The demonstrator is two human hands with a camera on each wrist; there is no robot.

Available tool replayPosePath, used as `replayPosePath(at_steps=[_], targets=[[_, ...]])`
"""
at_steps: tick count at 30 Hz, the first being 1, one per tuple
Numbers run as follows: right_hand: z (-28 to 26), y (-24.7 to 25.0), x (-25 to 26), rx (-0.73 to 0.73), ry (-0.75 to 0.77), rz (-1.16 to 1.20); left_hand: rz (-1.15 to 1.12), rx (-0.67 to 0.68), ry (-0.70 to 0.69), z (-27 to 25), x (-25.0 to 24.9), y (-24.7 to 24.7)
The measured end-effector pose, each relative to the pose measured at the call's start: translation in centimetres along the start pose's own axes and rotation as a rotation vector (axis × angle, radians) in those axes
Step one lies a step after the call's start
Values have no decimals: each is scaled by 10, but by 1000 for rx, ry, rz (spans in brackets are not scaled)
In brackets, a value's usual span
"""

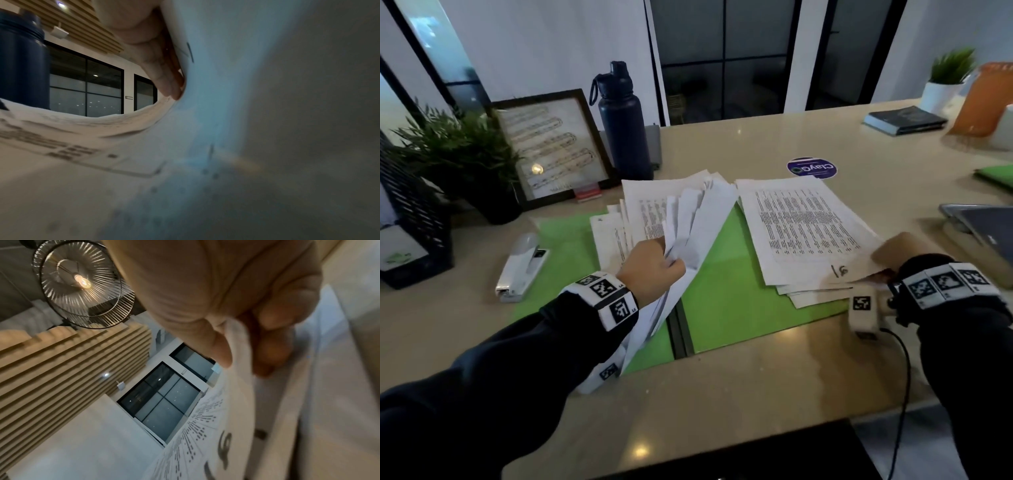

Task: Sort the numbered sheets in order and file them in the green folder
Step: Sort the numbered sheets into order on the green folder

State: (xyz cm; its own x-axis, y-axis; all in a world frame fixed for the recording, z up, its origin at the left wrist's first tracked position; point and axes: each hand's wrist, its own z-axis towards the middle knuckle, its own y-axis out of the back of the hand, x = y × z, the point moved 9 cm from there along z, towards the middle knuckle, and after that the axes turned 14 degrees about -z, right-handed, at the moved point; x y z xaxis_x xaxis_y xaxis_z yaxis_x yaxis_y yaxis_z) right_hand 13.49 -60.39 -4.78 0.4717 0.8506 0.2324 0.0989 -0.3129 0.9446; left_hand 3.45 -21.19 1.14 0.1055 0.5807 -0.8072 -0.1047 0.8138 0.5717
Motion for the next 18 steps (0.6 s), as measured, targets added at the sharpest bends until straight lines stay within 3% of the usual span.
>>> replayPosePath(at_steps=[3, 6, 7, 9, 12, 14, 18], targets=[[-4, 17, 1, -111, 8, 65, -7, 14, 0, 4, -5, -5], [-40, 37, 42, -254, 206, 22, -16, 41, -1, 9, -1, -10], [-51, 32, 63, -194, 302, 90, -16, 41, 7, 10, 2, -10], [-87, 10, 105, 83, 468, 271, -16, 32, 17, 12, 5, -10], [-130, -30, 149, 477, 524, 564, -26, 11, 42, 12, 7, -7], [-146, -48, 167, 570, 513, 647, -58, 18, 32, 11, 5, -7], [-144, -69, 181, 613, 434, 810, -80, 36, 29, 12, 6, -7]])
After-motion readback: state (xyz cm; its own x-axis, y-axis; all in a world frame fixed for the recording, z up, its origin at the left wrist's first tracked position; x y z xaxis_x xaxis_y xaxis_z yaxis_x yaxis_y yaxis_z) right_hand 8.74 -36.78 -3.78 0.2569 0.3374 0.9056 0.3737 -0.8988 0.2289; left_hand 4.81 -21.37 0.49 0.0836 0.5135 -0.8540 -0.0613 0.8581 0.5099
